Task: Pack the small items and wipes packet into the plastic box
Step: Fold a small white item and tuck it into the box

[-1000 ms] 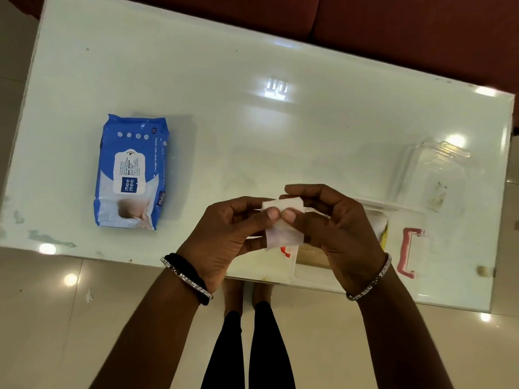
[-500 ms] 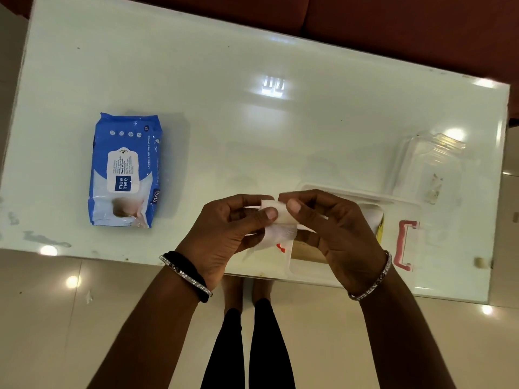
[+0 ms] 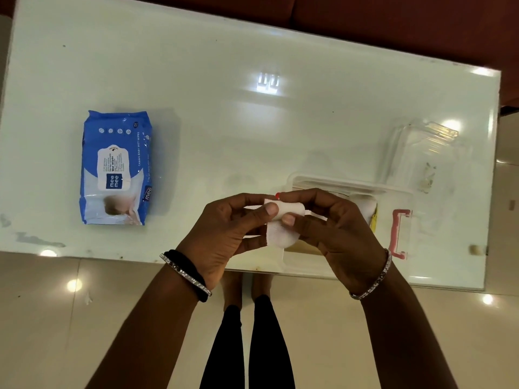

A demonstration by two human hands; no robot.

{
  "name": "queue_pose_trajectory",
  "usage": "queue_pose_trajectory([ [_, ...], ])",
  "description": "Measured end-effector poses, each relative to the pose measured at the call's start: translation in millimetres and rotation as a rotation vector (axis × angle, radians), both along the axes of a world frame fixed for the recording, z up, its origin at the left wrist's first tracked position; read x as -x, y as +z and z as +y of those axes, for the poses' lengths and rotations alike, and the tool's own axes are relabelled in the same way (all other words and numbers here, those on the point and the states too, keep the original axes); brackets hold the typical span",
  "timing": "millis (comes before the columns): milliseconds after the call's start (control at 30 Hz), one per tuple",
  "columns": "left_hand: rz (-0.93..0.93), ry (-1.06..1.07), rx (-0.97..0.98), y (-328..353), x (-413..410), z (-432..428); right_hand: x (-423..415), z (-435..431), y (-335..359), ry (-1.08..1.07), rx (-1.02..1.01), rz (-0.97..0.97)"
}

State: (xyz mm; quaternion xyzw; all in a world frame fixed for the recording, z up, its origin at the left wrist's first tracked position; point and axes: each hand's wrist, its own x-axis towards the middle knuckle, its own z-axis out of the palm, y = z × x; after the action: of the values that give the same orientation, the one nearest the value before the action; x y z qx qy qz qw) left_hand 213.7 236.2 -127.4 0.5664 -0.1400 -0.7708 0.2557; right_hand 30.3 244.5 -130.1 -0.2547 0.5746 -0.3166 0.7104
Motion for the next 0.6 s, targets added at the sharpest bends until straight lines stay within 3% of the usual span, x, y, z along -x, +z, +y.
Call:
queue_pose_trajectory([
  [200,0.024,-0.035,0.082,-1.6,1.3,3.4,2.3,5.3,2.8,-0.087,-0.104,-0.016],
  [433,0.024,-0.016,-0.037,0.3,16.1,6.6,15.6,16.2,4.2,-0.119,0.009,-0.036],
  [600,0.024,-0.072,-0.002,-0.8,23.3,11.2,25.1,26.8,5.8,-0.1,-0.005,-0.082],
])
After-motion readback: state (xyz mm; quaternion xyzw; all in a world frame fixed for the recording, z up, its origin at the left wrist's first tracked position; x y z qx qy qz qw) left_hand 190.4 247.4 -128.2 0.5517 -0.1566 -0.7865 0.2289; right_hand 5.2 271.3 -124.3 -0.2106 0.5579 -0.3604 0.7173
